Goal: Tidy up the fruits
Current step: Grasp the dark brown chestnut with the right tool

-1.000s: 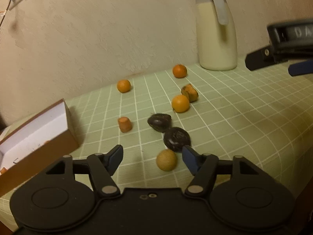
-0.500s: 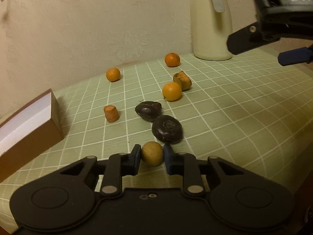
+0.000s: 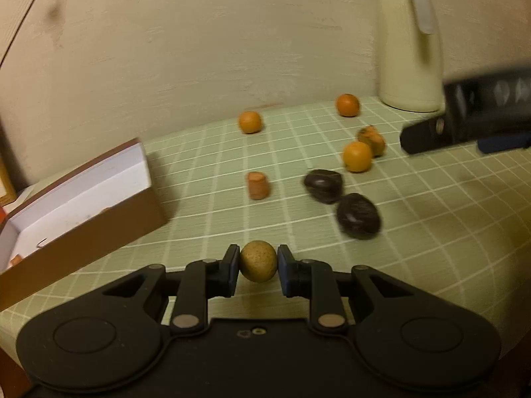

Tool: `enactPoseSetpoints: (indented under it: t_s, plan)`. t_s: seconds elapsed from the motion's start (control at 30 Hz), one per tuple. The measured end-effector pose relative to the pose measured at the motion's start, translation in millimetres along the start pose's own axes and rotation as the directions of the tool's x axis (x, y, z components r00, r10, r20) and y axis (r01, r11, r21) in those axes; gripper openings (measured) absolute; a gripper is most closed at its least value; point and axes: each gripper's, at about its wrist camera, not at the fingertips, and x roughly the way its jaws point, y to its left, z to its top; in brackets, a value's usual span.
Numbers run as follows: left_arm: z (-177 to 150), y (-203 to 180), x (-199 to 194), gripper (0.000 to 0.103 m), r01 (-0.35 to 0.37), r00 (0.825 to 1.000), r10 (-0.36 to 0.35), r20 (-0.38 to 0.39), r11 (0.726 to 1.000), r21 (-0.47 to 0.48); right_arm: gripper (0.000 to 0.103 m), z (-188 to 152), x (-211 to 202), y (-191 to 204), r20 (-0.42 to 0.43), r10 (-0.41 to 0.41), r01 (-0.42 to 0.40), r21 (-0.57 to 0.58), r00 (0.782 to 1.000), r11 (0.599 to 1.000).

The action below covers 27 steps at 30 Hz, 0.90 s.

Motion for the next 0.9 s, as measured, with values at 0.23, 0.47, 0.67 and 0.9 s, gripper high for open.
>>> enactPoseSetpoints:
  t_s: [0.23, 0.47, 0.67, 0.9]
  plan:
    - [-0.8, 25.9, -0.6, 0.015, -0.053, 0.999, 0.052, -0.013, 0.997, -0.053, 0.078, -9.4, 27.7, 20.6, -0.082, 0.047, -0.05, -0.03, 0.995, 0.998]
    - [-2.2, 43.4, -6.3, 0.015, -0.081, 0.997, 0.079, -0.017, 0.993, -0.089, 0.067, -15.5, 47.5, 35.3, -0.13, 0.076, -0.083, -0.046, 0.989, 0.995]
    - [-4.9, 52.3, -8.6, 0.015, -0.094, 0.996, 0.093, -0.015, 0.991, -0.099, 0.059, -16.9, 61.8, 40.7, -0.154, 0.058, -0.067, -0.052, 0.986, 0.996]
    - [-7.7, 61.4, -7.5, 0.015, -0.11, 0.994, 0.107, -0.03, 0.988, -0.113, 0.047, -18.3, 67.3, 47.0, -0.154, 0.033, -0.046, -0.08, 0.987, 0.996]
